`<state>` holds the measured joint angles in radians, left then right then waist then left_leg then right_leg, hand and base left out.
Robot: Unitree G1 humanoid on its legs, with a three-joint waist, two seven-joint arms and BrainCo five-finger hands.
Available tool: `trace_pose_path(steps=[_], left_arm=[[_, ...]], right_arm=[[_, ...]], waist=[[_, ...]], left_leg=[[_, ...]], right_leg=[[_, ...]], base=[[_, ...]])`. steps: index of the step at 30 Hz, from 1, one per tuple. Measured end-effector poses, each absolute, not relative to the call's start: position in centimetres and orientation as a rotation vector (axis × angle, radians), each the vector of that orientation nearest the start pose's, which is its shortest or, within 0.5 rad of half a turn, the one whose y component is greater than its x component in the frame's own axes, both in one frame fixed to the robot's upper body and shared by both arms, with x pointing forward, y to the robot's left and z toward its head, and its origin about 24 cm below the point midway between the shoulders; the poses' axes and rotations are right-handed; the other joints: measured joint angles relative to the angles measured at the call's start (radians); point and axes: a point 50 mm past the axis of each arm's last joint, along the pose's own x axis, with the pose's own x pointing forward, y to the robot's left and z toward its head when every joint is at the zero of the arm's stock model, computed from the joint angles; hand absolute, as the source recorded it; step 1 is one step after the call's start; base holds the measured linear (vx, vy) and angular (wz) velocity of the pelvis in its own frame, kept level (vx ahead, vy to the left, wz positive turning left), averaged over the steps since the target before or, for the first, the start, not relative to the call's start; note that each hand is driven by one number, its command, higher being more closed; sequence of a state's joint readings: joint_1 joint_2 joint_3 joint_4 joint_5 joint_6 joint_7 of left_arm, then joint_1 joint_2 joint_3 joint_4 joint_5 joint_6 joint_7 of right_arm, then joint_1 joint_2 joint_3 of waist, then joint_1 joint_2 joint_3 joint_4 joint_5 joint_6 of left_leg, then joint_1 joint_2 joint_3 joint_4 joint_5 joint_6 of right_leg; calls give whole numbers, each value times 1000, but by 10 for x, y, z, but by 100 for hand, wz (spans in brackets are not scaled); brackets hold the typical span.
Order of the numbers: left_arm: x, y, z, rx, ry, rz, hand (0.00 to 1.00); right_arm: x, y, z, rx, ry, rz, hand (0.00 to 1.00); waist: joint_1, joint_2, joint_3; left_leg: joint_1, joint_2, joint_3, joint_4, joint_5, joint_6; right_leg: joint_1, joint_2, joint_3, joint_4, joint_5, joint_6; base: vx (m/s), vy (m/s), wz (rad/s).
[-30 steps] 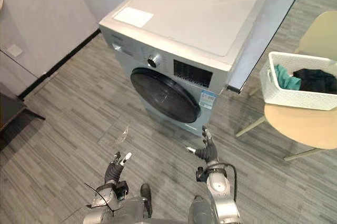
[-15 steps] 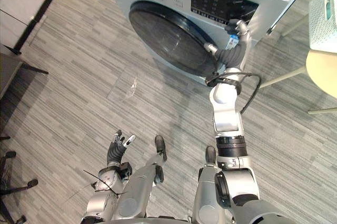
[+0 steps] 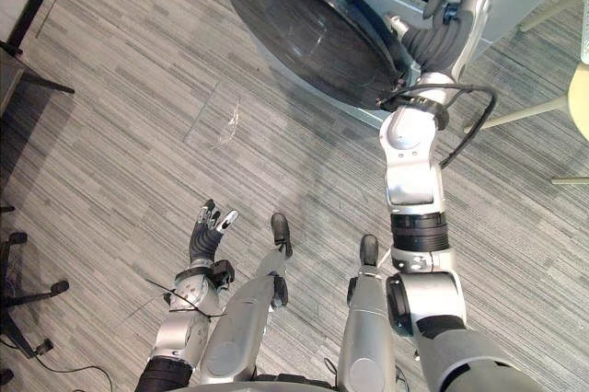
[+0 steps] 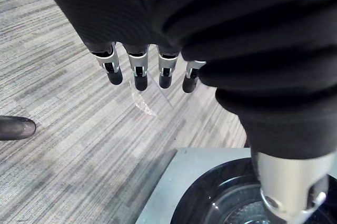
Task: Pick up the laundry basket with both hands and put the clothes into the washing machine.
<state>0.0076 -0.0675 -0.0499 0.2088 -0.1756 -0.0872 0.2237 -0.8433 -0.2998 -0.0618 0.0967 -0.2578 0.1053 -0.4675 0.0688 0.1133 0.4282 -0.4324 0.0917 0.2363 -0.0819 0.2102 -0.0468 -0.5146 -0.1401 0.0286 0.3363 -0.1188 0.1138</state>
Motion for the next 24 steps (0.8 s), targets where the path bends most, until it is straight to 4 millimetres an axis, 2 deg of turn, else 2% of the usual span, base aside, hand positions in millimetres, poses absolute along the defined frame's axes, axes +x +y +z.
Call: trace_pose_path(steps=[2,5,8,10,13,15,19,21,24], left_arm=[[246,127,1,-222,145,169,0],[247,125,1,-225,146,156,0],[246,123,-3,-228,164,148,0],[245,120,-8,-232,189,136,0],[243,113,-15,-283,224,86,0],[242,106,-17,-324,238,49,0],[244,98,-19,-364,254,4,0],[243,89,-17,-368,254,-41,0],[242,84,-17,-378,259,-59,0]], right_arm=[[346,-178,300,-322,-752,-338,0],[348,-185,316,-263,-758,-201,0],[350,-194,321,-259,-738,-107,0],[353,-197,317,-257,-710,-74,0],[371,-207,293,-197,-569,-49,0],[385,-225,266,-153,-429,-94,0],[399,-232,261,-134,-334,-104,0],[406,-251,243,-255,-183,-191,0],[404,-276,221,-443,-19,-282,0]], waist=[[1,-1,2],[4,-10,8],[7,-20,14],[6,-21,15],[6,-24,16],[8,-24,16],[9,-24,16],[27,-24,16],[30,-23,16]], left_leg=[[-16,14,19,-7,5,-3],[-41,30,29,-7,16,-2],[-47,36,28,-8,37,2],[-47,35,28,-9,47,13],[-46,35,26,-9,57,24],[-40,35,13,-10,64,32],[-24,36,6,-11,64,32],[-28,43,-3,-13,61,27],[-43,42,-23,-13,62,25]], right_leg=[[0,7,-6,-34,31,2],[1,16,-29,-63,56,-1],[3,19,-40,-65,58,-1],[4,19,-40,-66,59,0],[9,25,-43,-69,61,-1],[23,26,-54,-79,62,-3],[45,29,-55,-91,69,-5],[58,37,-63,-119,85,-4],[64,36,-87,-132,87,-2]], base=[[-88,29,6],[-61,2,16],[-29,-26,10],[0,0,0],[22,-24,2],[41,-38,9],[17,-30,-1],[-13,-16,3],[-13,-12,23]])
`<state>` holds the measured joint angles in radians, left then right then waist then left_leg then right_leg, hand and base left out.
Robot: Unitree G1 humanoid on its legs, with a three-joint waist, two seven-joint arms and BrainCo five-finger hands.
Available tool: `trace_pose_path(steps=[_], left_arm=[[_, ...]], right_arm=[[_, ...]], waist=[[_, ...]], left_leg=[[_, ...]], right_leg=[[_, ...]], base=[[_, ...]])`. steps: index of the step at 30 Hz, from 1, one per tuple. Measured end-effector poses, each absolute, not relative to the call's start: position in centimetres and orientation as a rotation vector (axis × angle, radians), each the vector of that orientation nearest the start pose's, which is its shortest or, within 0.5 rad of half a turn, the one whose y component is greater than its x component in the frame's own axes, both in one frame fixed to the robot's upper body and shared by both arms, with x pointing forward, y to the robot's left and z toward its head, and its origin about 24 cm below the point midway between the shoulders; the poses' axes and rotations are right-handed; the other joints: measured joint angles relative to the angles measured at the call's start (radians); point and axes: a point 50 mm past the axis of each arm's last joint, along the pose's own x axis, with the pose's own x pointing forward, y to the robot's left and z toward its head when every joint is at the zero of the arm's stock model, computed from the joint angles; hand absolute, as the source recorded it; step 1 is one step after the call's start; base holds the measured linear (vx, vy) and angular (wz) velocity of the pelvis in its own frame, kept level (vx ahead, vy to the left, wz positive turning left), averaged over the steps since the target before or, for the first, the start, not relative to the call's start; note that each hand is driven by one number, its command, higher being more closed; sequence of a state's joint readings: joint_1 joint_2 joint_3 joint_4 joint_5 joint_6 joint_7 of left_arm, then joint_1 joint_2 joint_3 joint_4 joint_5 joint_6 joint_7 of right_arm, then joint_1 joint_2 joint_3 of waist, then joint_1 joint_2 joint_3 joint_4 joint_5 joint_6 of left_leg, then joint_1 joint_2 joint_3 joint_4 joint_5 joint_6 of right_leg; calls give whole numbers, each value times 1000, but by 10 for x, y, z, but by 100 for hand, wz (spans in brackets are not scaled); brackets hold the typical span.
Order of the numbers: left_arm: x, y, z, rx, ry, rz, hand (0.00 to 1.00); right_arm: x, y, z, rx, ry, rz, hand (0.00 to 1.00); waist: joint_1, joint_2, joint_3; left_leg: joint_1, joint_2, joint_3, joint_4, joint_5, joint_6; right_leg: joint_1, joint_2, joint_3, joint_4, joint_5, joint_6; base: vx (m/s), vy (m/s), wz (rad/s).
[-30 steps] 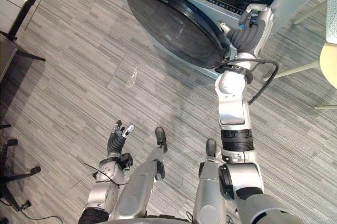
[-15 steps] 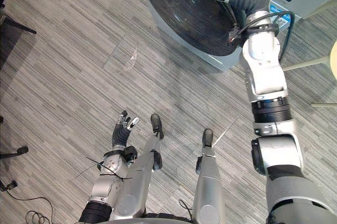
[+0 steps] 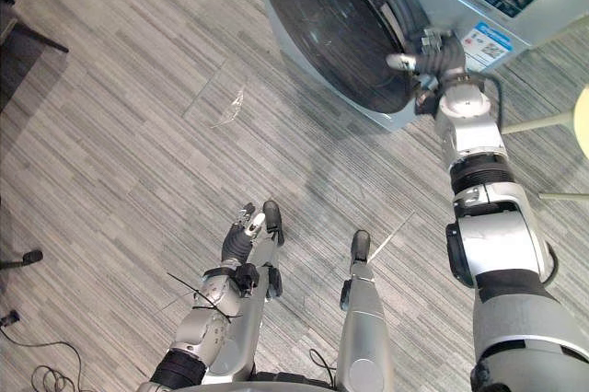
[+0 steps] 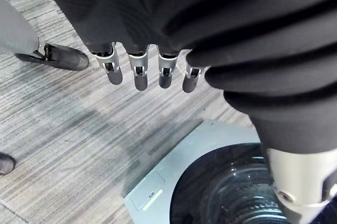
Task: Pick up the laundry basket with both hands and put the clothes into the washing machine.
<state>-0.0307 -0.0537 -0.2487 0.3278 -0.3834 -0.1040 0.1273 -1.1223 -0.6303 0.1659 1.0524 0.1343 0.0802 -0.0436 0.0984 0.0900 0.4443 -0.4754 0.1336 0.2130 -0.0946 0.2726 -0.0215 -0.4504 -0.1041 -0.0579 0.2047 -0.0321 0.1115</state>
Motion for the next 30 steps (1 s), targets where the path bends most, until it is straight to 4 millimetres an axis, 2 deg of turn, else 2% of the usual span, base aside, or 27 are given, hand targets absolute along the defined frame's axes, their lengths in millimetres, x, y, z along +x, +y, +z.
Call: trace_pose_path(steps=[1,7,8,11,17,21,24,26,30], left_arm=[[242,83,-17,-381,259,-63,0],[247,79,-12,-378,238,-100,0],[248,79,-11,-377,234,-104,0],[248,78,-10,-376,228,-116,0],[251,90,-13,-376,227,-65,0],[251,108,-18,-367,236,17,0],[252,126,-20,-377,239,128,0],[252,149,-21,-449,233,257,0],[249,167,-21,-522,223,376,0]], right_arm=[[400,-289,208,-523,60,-320,0],[396,-291,180,-509,132,-278,0],[394,-287,171,-419,139,-223,0],[393,-272,150,-317,157,-107,0],[376,-254,96,-246,258,27,0],[362,-235,57,-158,325,71,0],[349,-206,22,-45,387,100,0],[333,-179,-9,47,470,123,0],[311,-152,-46,192,603,72,0]], waist=[[1,0,0],[4,0,0],[4,0,0],[3,0,0],[2,0,0],[2,3,-2],[4,6,0],[11,7,-1],[29,21,-9]], left_leg=[[-9,-5,-11,0,1,-1],[-10,-13,-14,1,5,3],[-9,-12,-14,1,10,-3],[-3,-10,-13,1,10,-3],[30,-13,-19,0,6,-8],[38,-13,-25,0,4,-11],[63,-13,-27,0,0,-15],[108,-18,-27,0,-13,-25],[159,-39,-39,0,-32,-26]], right_leg=[[-1,-4,-11,-2,0,1],[0,-11,-16,-3,0,1],[1,-11,-15,-3,0,1],[2,-8,-12,-3,0,1],[36,-6,-13,-3,-3,-3],[46,-4,-16,-5,-4,-3],[78,-7,-18,-17,-4,-2],[124,-15,-19,-16,-14,2],[178,-36,-27,-9,-34,16]], base=[[7,2,20],[39,-6,4],[53,-32,-2],[31,-28,-5],[4,-5,-1],[0,0,0],[8,-5,2],[50,-18,7],[64,-7,12]])
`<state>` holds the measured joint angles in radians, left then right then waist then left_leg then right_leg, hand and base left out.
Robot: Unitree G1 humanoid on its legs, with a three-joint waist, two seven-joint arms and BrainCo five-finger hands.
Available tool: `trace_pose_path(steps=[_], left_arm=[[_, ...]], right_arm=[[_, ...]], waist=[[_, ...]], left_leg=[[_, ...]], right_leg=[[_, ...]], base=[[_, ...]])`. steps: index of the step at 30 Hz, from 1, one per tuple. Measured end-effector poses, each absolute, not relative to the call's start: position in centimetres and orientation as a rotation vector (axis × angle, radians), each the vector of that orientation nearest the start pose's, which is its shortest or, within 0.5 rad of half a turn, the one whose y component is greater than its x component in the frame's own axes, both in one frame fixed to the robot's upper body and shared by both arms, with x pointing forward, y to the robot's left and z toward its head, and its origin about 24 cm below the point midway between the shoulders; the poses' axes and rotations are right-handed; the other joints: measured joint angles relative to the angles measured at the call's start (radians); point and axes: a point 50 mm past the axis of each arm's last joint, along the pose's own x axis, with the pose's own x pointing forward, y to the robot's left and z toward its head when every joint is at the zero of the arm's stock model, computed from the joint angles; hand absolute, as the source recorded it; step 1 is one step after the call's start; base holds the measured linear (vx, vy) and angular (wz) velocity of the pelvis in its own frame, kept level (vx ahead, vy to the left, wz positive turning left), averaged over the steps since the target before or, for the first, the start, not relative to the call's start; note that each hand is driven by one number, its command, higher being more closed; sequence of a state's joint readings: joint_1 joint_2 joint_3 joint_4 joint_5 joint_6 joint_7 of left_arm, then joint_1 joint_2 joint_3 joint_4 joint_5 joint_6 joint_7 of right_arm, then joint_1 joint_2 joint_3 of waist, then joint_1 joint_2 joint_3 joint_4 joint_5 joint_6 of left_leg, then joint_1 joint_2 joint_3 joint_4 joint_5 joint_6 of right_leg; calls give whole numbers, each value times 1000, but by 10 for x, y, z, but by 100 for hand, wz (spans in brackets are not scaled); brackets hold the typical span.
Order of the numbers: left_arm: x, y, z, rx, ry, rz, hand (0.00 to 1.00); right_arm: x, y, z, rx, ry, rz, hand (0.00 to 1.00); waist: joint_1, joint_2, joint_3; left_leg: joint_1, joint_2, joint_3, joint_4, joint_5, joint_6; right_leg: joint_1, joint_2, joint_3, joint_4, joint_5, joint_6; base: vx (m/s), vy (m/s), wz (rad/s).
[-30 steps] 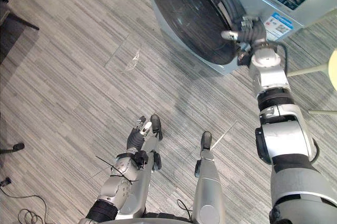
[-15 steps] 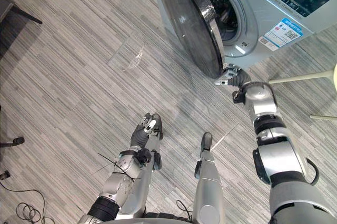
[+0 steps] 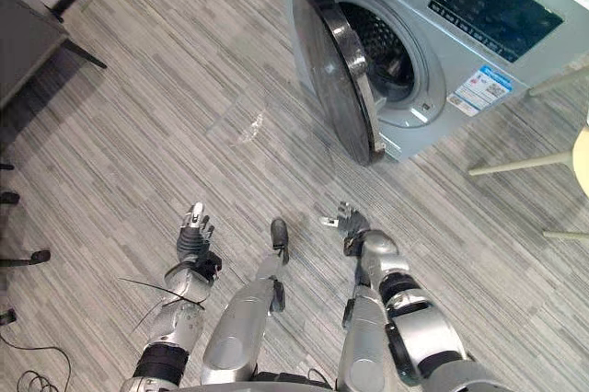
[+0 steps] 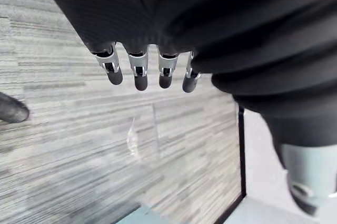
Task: Pick up the laundry basket with both hands and put the clothes into the washing machine.
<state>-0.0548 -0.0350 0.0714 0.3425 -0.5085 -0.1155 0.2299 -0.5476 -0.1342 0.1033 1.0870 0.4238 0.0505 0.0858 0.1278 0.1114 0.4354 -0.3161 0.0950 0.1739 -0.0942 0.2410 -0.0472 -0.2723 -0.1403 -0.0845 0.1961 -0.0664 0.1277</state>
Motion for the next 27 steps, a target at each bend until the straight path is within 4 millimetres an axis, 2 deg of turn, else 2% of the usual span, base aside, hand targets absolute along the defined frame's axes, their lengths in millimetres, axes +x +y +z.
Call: trace_pose_path(steps=[2,4,6,8,9,11,14,15,17,18,19,21,23,24,27], left_arm=[[247,171,-23,-522,232,408,0],[242,172,-26,-514,248,426,0],[238,165,-22,-506,239,408,0],[237,154,-12,-434,204,334,0],[237,142,3,-393,145,260,0],[237,131,18,-361,86,184,0],[234,96,76,-285,-150,-120,0],[232,90,86,-285,-191,-180,0],[221,69,117,-279,-320,-399,0],[220,65,120,-279,-334,-433,0],[216,43,126,-291,-339,-597,0],[209,25,130,-307,-337,-723,0],[197,-9,135,-328,-324,-942,0],[193,-25,133,-341,-297,-1028,0],[192,-57,122,-362,-175,-1144,0]], right_arm=[[301,-135,-56,235,637,75,0],[290,-121,-66,282,672,85,0],[273,-108,-80,330,725,88,0],[258,-105,-92,302,777,95,0],[244,-109,-103,252,828,95,0],[231,-115,-113,204,873,90,0],[189,-148,-139,110,1015,3,0],[182,-154,-142,87,1039,-6,0],[151,-174,-155,25,1137,-41,0],[147,-177,-156,18,1146,-48,0],[141,-184,-157,5,1170,-61,0],[140,-186,-158,21,1173,-62,0],[136,-188,-159,34,1177,-75,0],[135,-188,-159,40,1178,-74,0],[141,-189,-156,72,1149,-93,0]], waist=[[0,0,-7],[4,-1,-43],[4,-2,-81],[4,-2,-106],[3,-2,-132],[-2,-1,-151],[-10,-1,-189],[-11,-1,-199],[-21,-1,-248],[-27,-1,-255],[-46,0,-267],[-59,1,-277],[-65,0,-296],[-75,0,-305],[-115,0,-307]], left_leg=[[21,-8,0,0,-8,10],[22,-13,8,0,-10,13],[40,-16,17,0,-14,13],[64,-18,16,0,-17,10],[77,-20,14,0,-25,2],[87,-24,7,0,-26,2],[119,-26,-16,-1,-40,11],[122,-26,-20,-1,-40,11],[122,-26,-27,-5,-40,11],[123,-26,-28,-5,-40,11],[144,-26,-29,-6,-40,11],[150,-26,-31,-7,-41,11],[151,-24,-23,-8,-44,9],[151,-24,-17,-8,-44,9],[148,-23,11,-8,-45,9]], right_leg=[[24,-7,0,-2,-9,8],[26,-12,3,-8,-10,9],[50,-16,5,-25,-10,9],[79,-18,2,-35,-11,8],[99,-18,-2,-46,-12,8],[116,-19,-9,-55,-13,7],[171,-19,-35,-72,-19,6],[177,-20,-39,-75,-19,6],[184,-19,-47,-83,-20,6],[186,-19,-48,-84,-20,6],[208,-19,-49,-88,-20,6],[214,-19,-50,-93,-21,7],[206,-19,-42,-94,-29,5],[202,-19,-33,-94,-30,7],[177,-20,-1,-85,-26,7]], base=[[88,0,8],[104,-4,-2],[145,-15,-4],[136,-27,1],[102,-24,6],[80,-13,12],[71,-9,19],[47,-9,14],[47,-8,9],[43,-13,2],[0,0,0],[0,0,0],[-26,10,-11],[-8,7,-15],[0,8,-26]])
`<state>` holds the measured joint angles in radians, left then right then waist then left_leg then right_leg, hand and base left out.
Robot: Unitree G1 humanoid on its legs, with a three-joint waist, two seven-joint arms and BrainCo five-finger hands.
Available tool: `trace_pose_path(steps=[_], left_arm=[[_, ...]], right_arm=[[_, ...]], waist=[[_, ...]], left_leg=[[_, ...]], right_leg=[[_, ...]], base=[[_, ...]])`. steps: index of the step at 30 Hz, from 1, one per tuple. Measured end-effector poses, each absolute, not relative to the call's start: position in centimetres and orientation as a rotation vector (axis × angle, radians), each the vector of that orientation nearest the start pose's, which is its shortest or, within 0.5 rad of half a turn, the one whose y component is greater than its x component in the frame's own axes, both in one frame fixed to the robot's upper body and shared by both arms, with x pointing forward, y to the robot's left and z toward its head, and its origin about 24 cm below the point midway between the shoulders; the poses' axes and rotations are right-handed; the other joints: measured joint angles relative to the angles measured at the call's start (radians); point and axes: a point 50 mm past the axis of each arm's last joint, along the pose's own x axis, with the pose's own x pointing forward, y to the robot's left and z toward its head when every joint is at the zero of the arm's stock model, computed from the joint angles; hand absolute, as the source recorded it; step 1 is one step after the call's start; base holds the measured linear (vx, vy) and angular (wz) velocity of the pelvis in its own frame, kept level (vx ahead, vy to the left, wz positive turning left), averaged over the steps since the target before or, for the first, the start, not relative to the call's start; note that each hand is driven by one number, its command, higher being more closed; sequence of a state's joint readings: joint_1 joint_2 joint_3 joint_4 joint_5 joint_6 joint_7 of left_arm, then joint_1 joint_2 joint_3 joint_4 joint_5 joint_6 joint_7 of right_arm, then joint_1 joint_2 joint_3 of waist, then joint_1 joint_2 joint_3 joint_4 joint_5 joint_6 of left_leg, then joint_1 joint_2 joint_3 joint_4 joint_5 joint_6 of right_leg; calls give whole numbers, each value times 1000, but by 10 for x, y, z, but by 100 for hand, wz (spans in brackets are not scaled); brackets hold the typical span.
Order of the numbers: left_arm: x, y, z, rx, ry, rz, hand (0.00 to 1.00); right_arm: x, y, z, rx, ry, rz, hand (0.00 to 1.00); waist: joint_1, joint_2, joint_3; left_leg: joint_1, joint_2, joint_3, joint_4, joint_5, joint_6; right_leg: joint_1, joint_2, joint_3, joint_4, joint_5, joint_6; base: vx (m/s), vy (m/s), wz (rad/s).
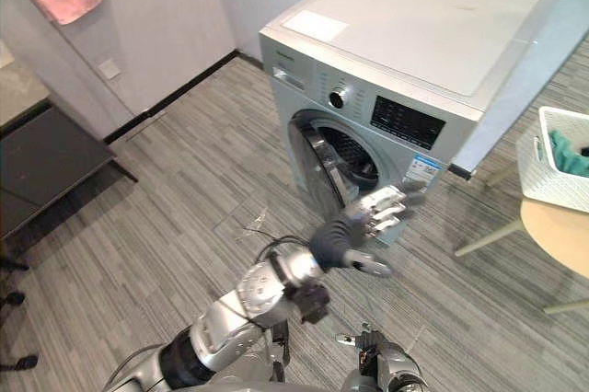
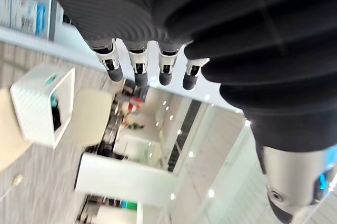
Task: Pick up the laundry basket with both hands and put the clothes into the washing machine.
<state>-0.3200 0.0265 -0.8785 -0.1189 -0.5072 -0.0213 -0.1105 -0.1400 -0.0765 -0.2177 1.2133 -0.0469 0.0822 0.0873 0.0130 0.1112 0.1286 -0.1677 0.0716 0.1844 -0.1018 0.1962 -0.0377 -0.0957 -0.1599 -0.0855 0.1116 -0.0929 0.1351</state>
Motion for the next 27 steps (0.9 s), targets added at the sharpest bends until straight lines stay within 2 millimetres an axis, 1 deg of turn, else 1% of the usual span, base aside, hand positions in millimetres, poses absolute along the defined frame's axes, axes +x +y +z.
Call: trace_pose_path(steps=[1,2,3,4,5,6,7,8,9,10,11,12,13,14,15,16,17,18,19,21,22,23,25,27], left_arm=[[193,-62,119,-355,-148,-1159,0],[195,-73,111,-334,-89,-1182,0],[200,-81,102,-312,-34,-1186,0],[203,-84,96,-295,-2,-1184,0],[213,-89,85,-260,67,-1165,0],[229,-94,75,-233,140,-1113,0],[237,-94,73,-234,162,-1075,0],[246,-93,71,-236,182,-1032,0],[259,-84,69,-232,194,-963,0],[276,-73,64,-217,217,-866,0],[294,-60,62,-217,236,-763,0],[302,-54,63,-215,240,-712,0],[320,-40,68,-222,236,-615,0],[338,-28,80,-251,219,-524,0],[347,-23,87,-269,208,-487,0],[361,-15,106,-296,174,-415,0],[372,-11,127,-326,127,-371,0],[376,-11,137,-340,101,-357,0],[382,-10,154,-365,65,-337,0],[392,-7,195,-468,-15,-289,0],[394,-5,203,-500,-27,-276,0],[398,-1,218,-564,-42,-250,0],[401,4,225,-636,-45,-215,0],[406,14,218,-725,9,-135,0]], right_arm=[[142,-189,-156,74,1144,-95,0],[143,-192,-155,72,1137,-103,0],[146,-194,-153,66,1121,-109,0],[148,-195,-153,63,1112,-112,0],[152,-197,-151,61,1098,-122,0],[162,-201,-146,52,1063,-138,0],[167,-203,-143,58,1043,-146,0],[173,-204,-141,58,1022,-149,0],[184,-202,-136,60,990,-156,0],[194,-201,-130,74,947,-168,0],[202,-199,-125,73,911,-173,0],[205,-198,-123,78,892,-179,0],[211,-196,-118,77,859,-187,0],[216,-194,-115,86,832,-198,0],[218,-192,-113,93,818,-201,0],[222,-188,-110,94,799,-198,0],[223,-185,-108,98,786,-204,0],[225,-183,-107,99,780,-207,0],[226,-179,-106,90,774,-205,0],[233,-171,-101,79,742,-192,0],[234,-168,-100,77,739,-190,0],[239,-163,-96,65,720,-176,0],[243,-157,-93,45,705,-157,0],[249,-144,-88,36,682,-121,0]], waist=[[-4,0,0],[-14,0,0],[-31,1,3],[-40,0,5],[-60,-2,16],[-82,-3,49],[-92,-4,63],[-102,-6,77],[-120,-10,102],[-136,-17,136],[-143,-20,162],[-142,-21,171],[-143,-25,189],[-142,-31,208],[-142,-36,218],[-142,-47,234],[-141,-54,240],[-141,-59,244],[-140,-68,251],[-137,-92,266],[-138,-97,269],[-139,-106,276],[-139,-111,282],[-139,-115,293]], left_leg=[[-1,1,12,0,-1,1],[-8,1,30,0,-1,2],[-16,1,48,0,-2,3],[-18,2,60,0,-2,3],[-21,2,84,1,-4,5],[-23,2,116,5,-5,7],[-27,1,126,5,-5,7],[-34,1,136,6,-4,7],[-40,2,153,6,-4,7],[-43,4,176,6,-4,7],[-52,5,194,6,-4,7],[-58,6,205,6,-4,6],[-71,8,226,6,-4,6],[-81,10,237,6,-2,4],[-83,11,243,6,-1,4],[-87,13,258,7,0,3],[-98,15,260,7,0,3],[-102,15,261,7,0,3],[-107,16,265,7,0,3],[-124,16,285,7,2,7],[-129,16,286,7,2,7],[-141,16,291,7,3,8],[-148,17,299,7,3,8],[-150,19,310,7,3,8]], right_leg=[[-10,0,12,5,1,1],[-31,-1,33,10,6,2],[-51,-1,54,15,11,2],[-64,-1,66,19,12,3],[-89,-1,90,34,14,3],[-122,-1,122,59,15,5],[-137,-1,133,70,14,6],[-150,-1,145,82,14,7],[-177,0,162,103,13,9],[-202,4,183,123,13,12],[-231,7,203,140,12,13],[-248,10,214,149,13,14],[-280,14,233,165,14,16],[-301,18,244,174,15,16],[-307,19,248,179,15,16],[-318,19,253,187,15,16],[-330,19,254,191,15,16],[-333,18,254,191,15,16],[-341,18,255,191,15,15],[-365,18,265,192,15,15],[-370,19,267,191,15,15],[-384,19,271,190,15,15],[-393,20,277,186,15,15],[-397,21,277,182,15,15]], base=[[-4,0,-42],[-2,-12,-46],[-2,-15,-47],[1,-20,-52],[-4,-26,-64],[-10,-29,-62],[-18,-27,-48],[-16,-21,-35],[-46,-39,-47],[-63,-52,-55],[-68,-54,-48],[-40,-49,-43],[-19,-49,-35],[-10,-50,-30],[0,-46,-20],[17,-37,-11],[28,-33,-7],[52,-29,-3],[66,-24,-4],[86,-25,-11],[116,-26,-11],[82,-16,-8],[115,-14,-9],[142,-13,-7]])
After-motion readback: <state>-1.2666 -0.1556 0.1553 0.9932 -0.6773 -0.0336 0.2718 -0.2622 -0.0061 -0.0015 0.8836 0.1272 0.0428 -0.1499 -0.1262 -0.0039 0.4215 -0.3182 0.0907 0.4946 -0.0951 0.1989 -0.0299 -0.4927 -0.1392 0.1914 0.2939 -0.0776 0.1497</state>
